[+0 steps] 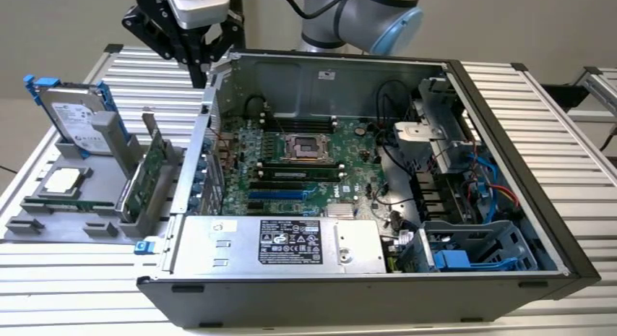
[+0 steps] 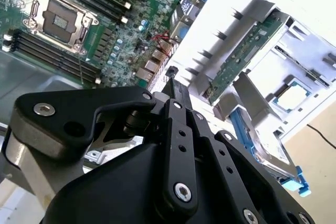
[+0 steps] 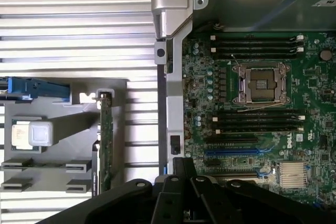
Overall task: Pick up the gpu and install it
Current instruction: 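Reach for the gpu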
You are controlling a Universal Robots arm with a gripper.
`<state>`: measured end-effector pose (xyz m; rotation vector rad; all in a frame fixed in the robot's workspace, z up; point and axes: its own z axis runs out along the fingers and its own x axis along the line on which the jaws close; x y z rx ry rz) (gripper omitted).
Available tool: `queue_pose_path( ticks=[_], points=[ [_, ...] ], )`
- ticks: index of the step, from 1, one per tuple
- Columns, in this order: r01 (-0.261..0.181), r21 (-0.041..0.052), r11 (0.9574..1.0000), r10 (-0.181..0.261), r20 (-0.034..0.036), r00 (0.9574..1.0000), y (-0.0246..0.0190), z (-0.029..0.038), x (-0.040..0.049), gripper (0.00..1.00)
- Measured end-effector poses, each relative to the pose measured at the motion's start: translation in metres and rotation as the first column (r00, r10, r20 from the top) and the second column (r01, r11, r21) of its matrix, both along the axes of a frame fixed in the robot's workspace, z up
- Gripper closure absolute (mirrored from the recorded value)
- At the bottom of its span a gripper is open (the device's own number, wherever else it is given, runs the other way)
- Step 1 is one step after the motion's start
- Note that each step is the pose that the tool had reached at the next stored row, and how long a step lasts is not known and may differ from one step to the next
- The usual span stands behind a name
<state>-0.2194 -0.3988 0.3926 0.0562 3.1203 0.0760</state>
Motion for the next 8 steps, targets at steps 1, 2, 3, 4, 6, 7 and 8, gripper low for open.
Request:
queue_pose_path(
  ticks=[1,2,3,4,6,7,8],
  points=[
    [0.000,0.0000,1.0000,0.000,0.0001,1.0000,0.0000,0.0000,-0.0007,1.00],
    [0.000,0.0001,1.0000,0.000,0.0001,1.0000,0.0000,-0.0001,-0.0016,1.00],
    [-0.001,0.0001,1.0000,0.001,0.0001,1.0000,0.0000,0.0000,-0.0023,1.00],
    [-0.001,0.0001,1.0000,0.001,0.0001,1.0000,0.0000,0.0000,-0.0032,1.00],
    [-0.001,0.0000,1.0000,0.001,0.0000,1.0000,0.0000,0.0000,-0.0050,1.00],
    [-0.001,0.0000,1.0000,0.001,0.0000,1.0000,0.0000,0.0000,-0.0060,1.00],
    [-0.001,0.0000,1.0000,0.001,0.0000,1.0000,0.0000,0.0000,-0.0069,1.00]
  ],
)
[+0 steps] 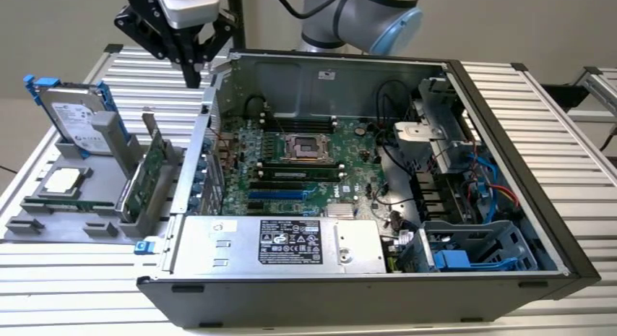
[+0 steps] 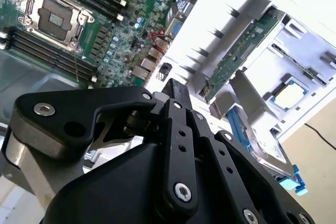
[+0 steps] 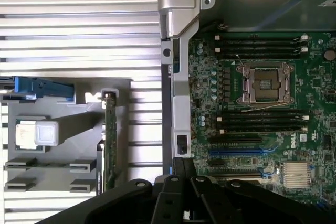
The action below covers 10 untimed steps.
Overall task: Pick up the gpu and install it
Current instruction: 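Reach for the gpu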
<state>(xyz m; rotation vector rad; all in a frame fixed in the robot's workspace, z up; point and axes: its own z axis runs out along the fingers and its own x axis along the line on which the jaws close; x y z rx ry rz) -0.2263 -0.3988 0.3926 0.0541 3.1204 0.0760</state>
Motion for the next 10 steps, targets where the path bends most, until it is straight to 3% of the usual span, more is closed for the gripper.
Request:
queue_pose_path(
  ticks=[10],
  points=[
    [-0.001,0.0000,1.0000,0.001,0.0000,1.0000,0.0000,0.0000,-0.0104,1.00]
  ],
)
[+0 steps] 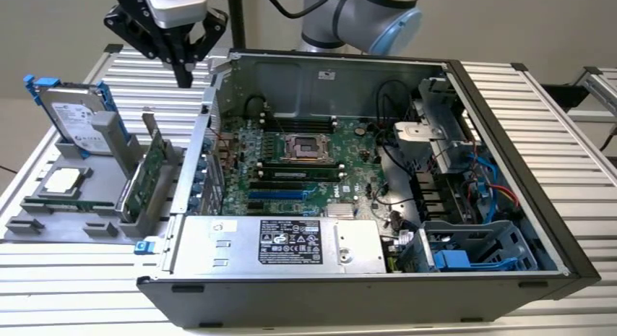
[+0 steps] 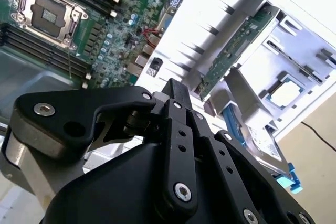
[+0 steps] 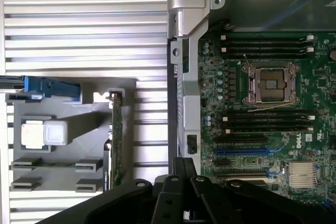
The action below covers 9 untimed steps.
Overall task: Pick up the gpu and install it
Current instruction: 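Reach for the gpu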
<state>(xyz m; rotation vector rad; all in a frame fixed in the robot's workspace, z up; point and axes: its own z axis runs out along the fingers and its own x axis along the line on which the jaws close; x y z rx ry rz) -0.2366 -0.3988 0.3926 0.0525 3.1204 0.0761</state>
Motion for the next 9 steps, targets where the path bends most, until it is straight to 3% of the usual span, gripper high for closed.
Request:
queue_pose_path(
  ticks=[9],
  points=[
    [-0.002,0.0000,1.0000,0.002,0.0000,1.0000,0.0000,0.0000,-0.0083,1.00]
  ],
)
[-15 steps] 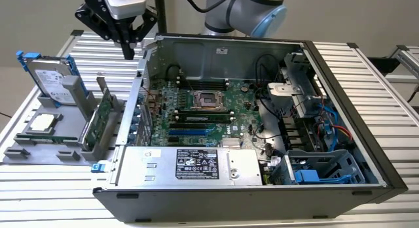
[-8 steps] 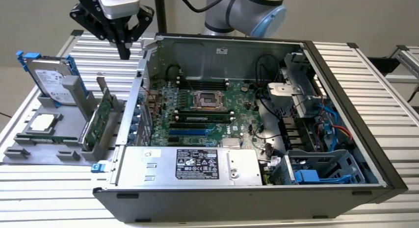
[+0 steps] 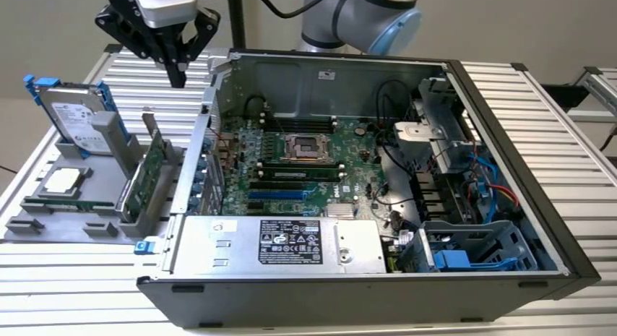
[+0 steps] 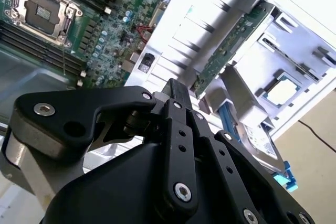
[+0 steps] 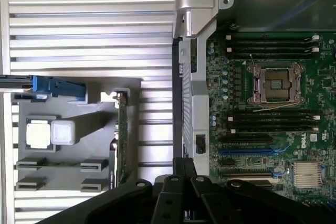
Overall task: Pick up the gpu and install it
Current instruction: 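Reach for the gpu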
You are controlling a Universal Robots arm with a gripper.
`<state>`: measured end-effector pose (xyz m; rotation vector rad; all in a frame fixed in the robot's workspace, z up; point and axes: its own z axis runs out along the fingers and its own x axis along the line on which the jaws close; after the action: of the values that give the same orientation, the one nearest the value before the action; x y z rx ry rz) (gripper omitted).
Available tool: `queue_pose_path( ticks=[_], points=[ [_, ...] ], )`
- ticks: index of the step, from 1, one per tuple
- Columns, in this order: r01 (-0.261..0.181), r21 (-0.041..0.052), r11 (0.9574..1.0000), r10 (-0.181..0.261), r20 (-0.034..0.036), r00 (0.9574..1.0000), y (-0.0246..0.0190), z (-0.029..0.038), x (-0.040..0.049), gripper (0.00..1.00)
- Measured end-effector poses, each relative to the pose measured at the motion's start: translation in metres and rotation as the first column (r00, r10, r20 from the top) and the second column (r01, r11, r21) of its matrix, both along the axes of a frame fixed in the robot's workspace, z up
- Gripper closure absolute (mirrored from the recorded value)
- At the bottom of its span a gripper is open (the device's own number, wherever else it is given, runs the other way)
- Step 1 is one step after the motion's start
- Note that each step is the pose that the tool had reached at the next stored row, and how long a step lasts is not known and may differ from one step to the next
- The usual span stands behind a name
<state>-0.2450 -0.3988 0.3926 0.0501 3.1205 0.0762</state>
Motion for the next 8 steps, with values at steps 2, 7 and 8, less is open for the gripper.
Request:
queue_pose_path(
  ticks=[2,7,8],
  points=[
    [0.000,0.0000,1.0000,0.000,0.0000,1.0000,0.0000,0.0000,-0.0016,1.00],
    [-0.001,0.0000,1.0000,0.001,0.0000,1.0000,0.0000,0.0000,-0.0057,1.00],
    [-0.001,0.0000,1.0000,0.001,0.0000,1.0000,0.0000,0.0000,-0.0065,1.00]
  ],
)
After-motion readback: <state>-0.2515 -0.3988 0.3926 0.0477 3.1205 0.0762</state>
